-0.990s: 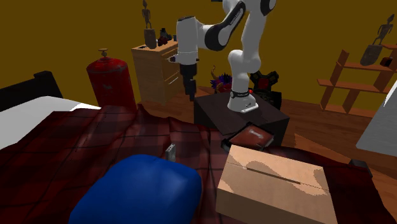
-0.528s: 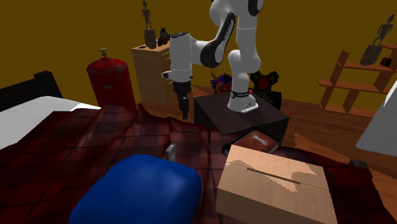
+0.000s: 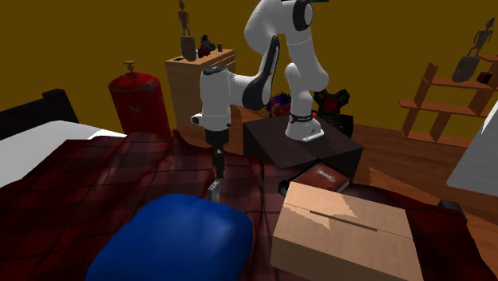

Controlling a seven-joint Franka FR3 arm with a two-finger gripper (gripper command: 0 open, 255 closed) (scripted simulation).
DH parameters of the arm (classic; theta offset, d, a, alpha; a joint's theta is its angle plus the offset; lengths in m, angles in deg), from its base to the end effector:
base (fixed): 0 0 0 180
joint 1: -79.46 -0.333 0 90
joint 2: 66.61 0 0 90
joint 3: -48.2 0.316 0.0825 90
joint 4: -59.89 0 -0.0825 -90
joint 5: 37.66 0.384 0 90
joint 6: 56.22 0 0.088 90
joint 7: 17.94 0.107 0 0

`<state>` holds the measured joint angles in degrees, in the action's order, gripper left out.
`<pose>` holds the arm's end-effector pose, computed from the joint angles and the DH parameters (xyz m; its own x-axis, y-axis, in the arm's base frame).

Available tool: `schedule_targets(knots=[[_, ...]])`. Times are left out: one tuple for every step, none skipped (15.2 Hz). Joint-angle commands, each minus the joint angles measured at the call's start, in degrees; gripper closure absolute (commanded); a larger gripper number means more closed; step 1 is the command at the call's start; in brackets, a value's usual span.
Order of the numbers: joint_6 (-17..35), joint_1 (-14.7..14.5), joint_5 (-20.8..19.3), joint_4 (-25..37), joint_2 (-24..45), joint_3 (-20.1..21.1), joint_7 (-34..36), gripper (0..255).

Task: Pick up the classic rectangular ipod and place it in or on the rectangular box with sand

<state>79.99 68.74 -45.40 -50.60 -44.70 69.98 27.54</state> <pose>0.5384 0.3260 0.3122 0.9851 -0.1662 0.0434 -0.1614 -0.9822 -0.0962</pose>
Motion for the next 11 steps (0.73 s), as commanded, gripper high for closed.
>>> schedule_targets(knots=[[-0.3, -1.9, -2.1, 4.8, 4.5, -1.0, 2.4, 0], [-0.6, -2.9, -3.0, 7.4, 6.8, -1.6, 3.4, 0], [-0.6, -3.0, -3.0, 7.5, 6.9, -1.7, 3.5, 0], [-0.1, -3.1, -3.2, 7.5, 7.5, -1.8, 3.6, 0], [0.4, -3.3, -3.5, 7.5, 8.0, -2.0, 3.7, 0], [0.9, -3.4, -3.7, 7.6, 8.6, -2.2, 3.9, 0], [1.4, -3.6, -3.9, 7.6, 9.2, -2.3, 4.0, 0], [1.9, -3.7, -4.1, 7.7, 9.7, -2.5, 4.1, 0], [2.4, -3.9, -4.4, 7.8, 10.3, -2.6, 4.3, 0], [3.1, -4.1, -4.7, 7.9, 11.2, -2.9, 4.5, 0], [3.1, -4.1, -4.7, 7.9, 11.2, -2.9, 4.5, 0]])
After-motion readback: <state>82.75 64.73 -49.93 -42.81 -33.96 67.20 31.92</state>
